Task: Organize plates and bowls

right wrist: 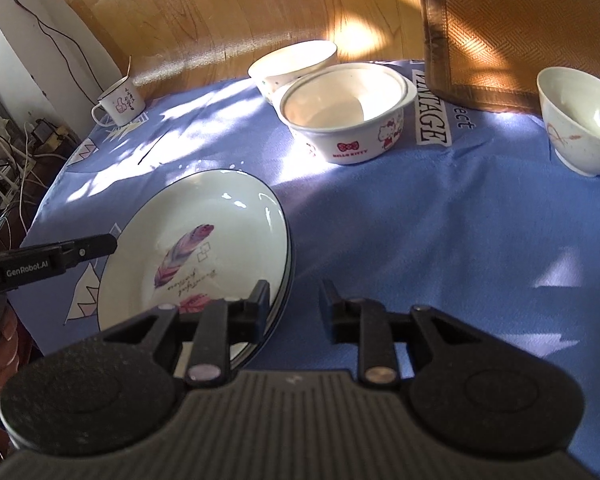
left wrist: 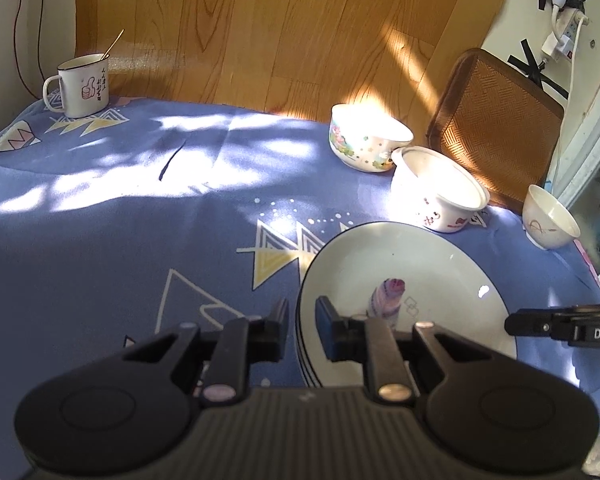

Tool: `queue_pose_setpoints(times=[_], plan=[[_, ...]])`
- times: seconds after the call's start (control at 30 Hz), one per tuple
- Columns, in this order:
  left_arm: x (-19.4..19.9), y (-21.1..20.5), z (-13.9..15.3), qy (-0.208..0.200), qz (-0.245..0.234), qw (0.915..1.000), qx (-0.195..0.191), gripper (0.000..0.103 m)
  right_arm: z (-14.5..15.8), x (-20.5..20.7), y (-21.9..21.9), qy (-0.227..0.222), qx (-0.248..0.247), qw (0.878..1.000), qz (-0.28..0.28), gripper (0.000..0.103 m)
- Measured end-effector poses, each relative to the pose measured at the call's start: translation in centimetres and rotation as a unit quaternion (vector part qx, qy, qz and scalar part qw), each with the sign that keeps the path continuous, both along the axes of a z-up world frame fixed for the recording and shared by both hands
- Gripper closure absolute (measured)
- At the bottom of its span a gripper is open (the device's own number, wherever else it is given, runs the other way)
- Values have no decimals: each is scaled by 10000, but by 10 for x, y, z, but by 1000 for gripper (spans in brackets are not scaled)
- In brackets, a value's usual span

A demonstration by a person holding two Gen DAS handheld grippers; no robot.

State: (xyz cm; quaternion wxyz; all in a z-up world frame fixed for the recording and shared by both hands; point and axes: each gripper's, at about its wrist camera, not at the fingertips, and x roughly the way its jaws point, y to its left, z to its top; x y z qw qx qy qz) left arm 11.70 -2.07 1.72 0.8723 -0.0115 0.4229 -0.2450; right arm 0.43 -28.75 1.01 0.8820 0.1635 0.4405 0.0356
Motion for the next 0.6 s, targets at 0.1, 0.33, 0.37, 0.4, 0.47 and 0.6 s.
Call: queue_pose_setpoints(times=[0.1,0.33,0.37,0.4,0.47,0.6], plan=[[-2,7,-1,48,45,9999,-89,87,2,-3,-2,-4,75,10000,-12,72],[-10,22,9,11,23,9998,-207,87,10,-17,-13,-103,258,9996,-95,72],[-13,24,12,-8,3,9998,-214,87,11,-19,-16,-112,257,9996,-107,72],[-15,25,13,-34,-21,9998,-216,87,11,-22,-18,-113,259,9995,-123,72],[-20,26,18,-108,-86,9996,-229,87,10,-26,-23,-79,292,9994,-182,72],[-27,21,22,-144,-209,9994,-238,87,6,-33,-30,-6,310,9991,-284,72]])
